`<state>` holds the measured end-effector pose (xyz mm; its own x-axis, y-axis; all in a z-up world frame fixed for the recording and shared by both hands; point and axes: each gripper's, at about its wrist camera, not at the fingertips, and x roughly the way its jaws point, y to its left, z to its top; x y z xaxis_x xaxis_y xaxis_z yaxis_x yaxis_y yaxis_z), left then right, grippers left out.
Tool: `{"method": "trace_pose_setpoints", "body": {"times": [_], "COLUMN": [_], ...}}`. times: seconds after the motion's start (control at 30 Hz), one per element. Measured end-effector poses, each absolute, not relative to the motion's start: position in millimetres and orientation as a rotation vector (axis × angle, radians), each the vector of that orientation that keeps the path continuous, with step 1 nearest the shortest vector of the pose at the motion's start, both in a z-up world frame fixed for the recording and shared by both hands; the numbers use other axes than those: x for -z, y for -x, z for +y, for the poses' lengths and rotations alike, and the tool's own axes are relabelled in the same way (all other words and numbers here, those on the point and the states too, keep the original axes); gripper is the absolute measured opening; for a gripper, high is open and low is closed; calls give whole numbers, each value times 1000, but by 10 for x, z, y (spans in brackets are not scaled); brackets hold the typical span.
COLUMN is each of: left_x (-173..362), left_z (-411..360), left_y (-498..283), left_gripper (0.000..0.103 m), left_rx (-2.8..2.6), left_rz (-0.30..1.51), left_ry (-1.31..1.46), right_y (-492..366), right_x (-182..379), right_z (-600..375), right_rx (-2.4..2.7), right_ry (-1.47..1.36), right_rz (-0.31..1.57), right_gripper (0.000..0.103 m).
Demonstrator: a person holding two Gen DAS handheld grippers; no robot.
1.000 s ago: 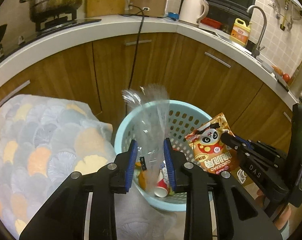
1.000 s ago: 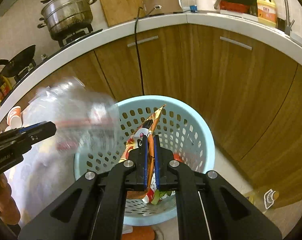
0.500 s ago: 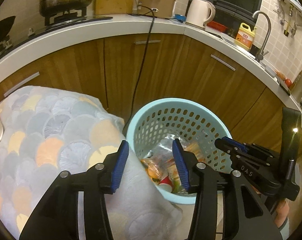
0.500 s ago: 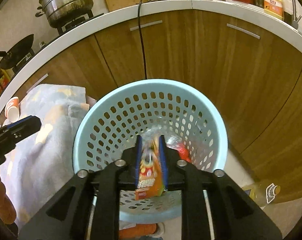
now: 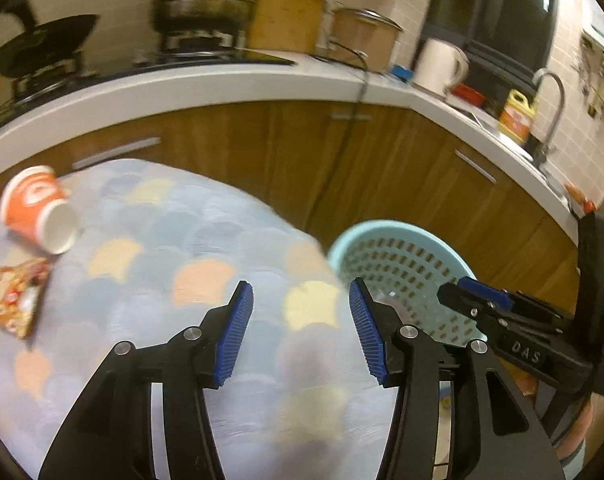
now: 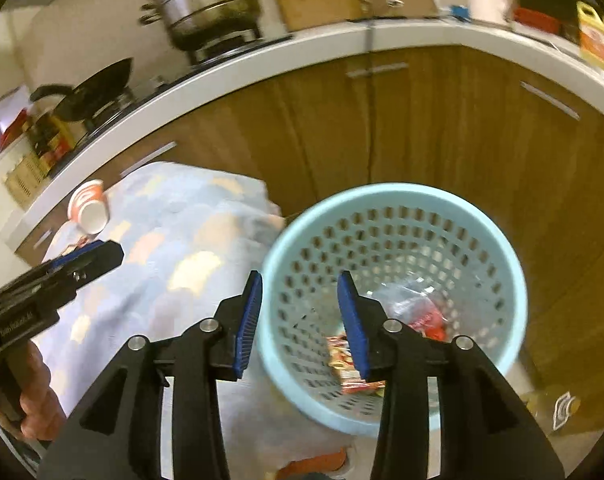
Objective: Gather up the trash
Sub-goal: 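Move both tools back over the table toward the orange cup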
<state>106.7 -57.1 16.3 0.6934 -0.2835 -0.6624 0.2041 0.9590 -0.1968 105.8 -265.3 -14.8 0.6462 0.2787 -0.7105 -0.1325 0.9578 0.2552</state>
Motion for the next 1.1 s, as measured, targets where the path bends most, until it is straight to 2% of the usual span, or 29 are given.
{"method": "trace_pose_setpoints", "body": {"times": [0.33,0.47,0.73,1.1], "left_x": [-224,-110,198,116], "left_z": [644,962,1154,2055], "left_y": [-810,-842,-1040,-768], "left_gripper": [54,60,60,60], "left_rx": [-27,-156,-279,-352], "left_rz": [710,747,829,845], "left_ry": [205,121,-44,106], "right_y": [-1052,-1075,-1153,-1275], "right_x": [-186,-170,-23,-199], "right_z": [-1660,-1124,-592,-281], "right_rx": [-402,-460,-530,-587], "right_ry": [-65,4,54,114], "right_rz": [804,796,847,843], "right_gripper": [38,39,39,39]}}
